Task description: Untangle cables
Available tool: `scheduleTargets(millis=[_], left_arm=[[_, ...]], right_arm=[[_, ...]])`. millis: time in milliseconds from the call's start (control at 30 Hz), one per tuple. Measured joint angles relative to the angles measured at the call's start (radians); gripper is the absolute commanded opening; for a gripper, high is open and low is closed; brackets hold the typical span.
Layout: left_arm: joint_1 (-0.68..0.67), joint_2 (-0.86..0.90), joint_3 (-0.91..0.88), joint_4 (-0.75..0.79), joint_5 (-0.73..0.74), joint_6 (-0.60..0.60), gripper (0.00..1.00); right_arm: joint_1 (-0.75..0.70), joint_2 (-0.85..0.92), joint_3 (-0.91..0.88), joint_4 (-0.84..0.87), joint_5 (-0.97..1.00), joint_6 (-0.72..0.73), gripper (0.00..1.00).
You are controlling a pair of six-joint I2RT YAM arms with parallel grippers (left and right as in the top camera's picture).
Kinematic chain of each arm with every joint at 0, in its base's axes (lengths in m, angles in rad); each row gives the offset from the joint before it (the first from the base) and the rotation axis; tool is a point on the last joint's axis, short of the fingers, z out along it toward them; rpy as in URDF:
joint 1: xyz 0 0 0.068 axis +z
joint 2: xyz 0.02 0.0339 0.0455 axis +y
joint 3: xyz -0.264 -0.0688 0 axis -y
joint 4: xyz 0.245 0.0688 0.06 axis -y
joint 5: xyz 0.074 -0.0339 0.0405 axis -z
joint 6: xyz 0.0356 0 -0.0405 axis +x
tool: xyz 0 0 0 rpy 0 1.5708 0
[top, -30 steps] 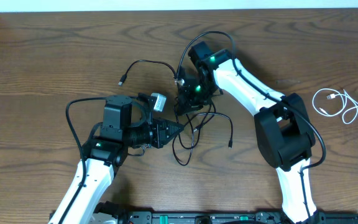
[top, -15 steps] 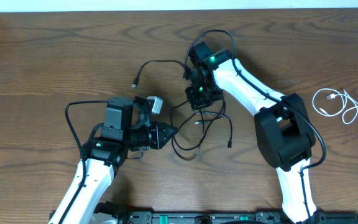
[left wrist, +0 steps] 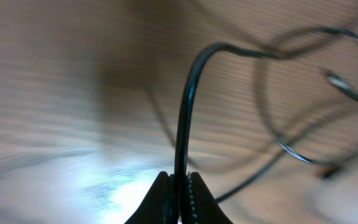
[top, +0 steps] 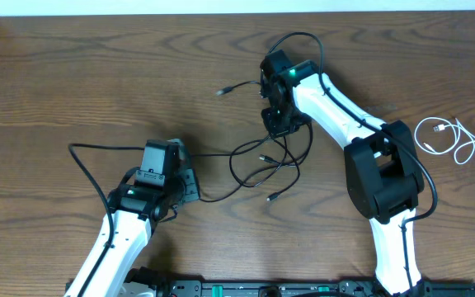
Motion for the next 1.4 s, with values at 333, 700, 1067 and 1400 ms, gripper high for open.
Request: scheduleTargets(millis=[333, 700, 1067, 1400], left_arm=[[0.000, 0.000, 0.000, -0.071, -0.328, -0.112, 0.08], [0.108, 0.038, 0.000, -0.119, -0.465, -0.257, 0.08], [0.242, 0.169, 0.000, -0.126, -0.467, -0.292, 0.08], [0.298, 0.267, 0.000, -0.111, -0.465, -0.292, 0.07]], right_arm=[[-0.002, 0.000, 0.000, -0.034, 0.206, 0.069, 0.01], [-0.013, 0.000, 0.000, -0.043, 0.320, 0.137, 0.02], [-0.050, 0.000, 0.000, -0.052, 0.372, 0.174, 0.02], [-0.128, 0.000, -0.024, -0.046, 0.378, 0.221, 0.03]])
